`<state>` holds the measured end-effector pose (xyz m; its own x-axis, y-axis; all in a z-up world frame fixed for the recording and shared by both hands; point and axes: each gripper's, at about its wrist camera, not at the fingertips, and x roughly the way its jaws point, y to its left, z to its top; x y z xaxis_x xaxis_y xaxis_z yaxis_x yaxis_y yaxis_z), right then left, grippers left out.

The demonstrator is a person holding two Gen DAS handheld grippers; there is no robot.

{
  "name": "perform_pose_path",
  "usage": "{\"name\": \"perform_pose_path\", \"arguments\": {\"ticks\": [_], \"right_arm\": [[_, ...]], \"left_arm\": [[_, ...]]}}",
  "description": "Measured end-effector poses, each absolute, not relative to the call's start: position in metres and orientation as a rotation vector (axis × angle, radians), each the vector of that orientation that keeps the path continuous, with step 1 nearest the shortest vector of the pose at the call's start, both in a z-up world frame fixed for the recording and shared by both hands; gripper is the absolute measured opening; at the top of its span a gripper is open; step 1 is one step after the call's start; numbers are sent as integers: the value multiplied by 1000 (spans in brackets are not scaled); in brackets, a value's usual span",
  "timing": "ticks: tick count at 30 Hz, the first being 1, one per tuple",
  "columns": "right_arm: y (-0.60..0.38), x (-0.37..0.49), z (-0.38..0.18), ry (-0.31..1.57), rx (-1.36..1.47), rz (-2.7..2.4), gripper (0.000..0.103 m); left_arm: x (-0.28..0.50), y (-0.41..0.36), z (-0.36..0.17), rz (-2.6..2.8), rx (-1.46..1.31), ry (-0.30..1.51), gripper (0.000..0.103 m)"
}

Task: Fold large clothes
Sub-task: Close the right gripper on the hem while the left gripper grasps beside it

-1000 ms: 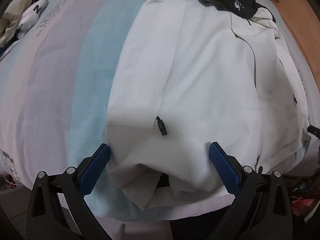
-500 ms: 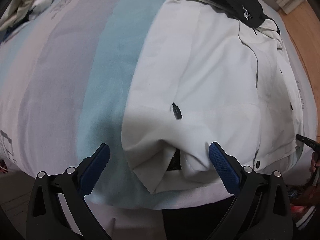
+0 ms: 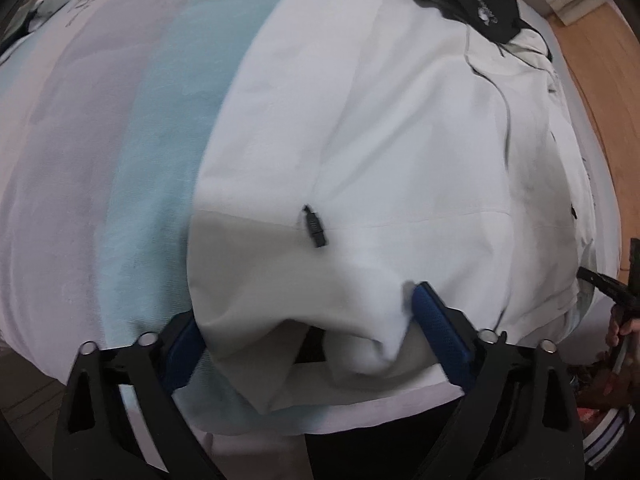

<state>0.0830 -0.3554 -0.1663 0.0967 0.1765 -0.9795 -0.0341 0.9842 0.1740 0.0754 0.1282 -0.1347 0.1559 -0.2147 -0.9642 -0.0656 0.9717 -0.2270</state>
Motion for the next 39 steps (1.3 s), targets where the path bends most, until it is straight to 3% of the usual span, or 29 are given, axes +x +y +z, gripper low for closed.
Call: {"name": "perform_pose_path", "arguments": {"ticks": [3,5,10,13,18,23,27,30,31,33,38,39], "right_arm": [[-357,84,-170,1470,155,161,26],[-356,85,-172,1464,207,176,41],[-355,82,-162,1426,163,131,44],[-378,76,-151,1411,191,47,68],[-388,71,-156,1436,251,88,69],[-360,81,-155,1443,198,172,62],[-347,87,-166,1461,168,154,60],[-344,89,-170,1471,120,106,35],[-345,90,-169,1474,125,107,17],[-349,91,-166,1482,142,104,9],[-342,92,-153,1484,69,120,6],[-340,92,-151,1486,71,121,6]], "left_arm": [[73,123,-138,-116,-190,1422,81],[73,125,-144,-111,-178,1426,81],[75,120,-152,-76,-148,1443,86],[85,107,-156,-57,-156,1451,87],[84,104,-158,-48,-161,1443,84],[76,101,-146,-68,-131,1414,53],[73,99,-144,-80,-114,1400,47],[75,103,-154,-68,-156,1434,57],[75,105,-155,-69,-171,1445,62],[76,100,-155,-63,-156,1449,61],[76,90,-145,-54,-104,1427,23],[76,89,-142,-50,-93,1426,20]]}}
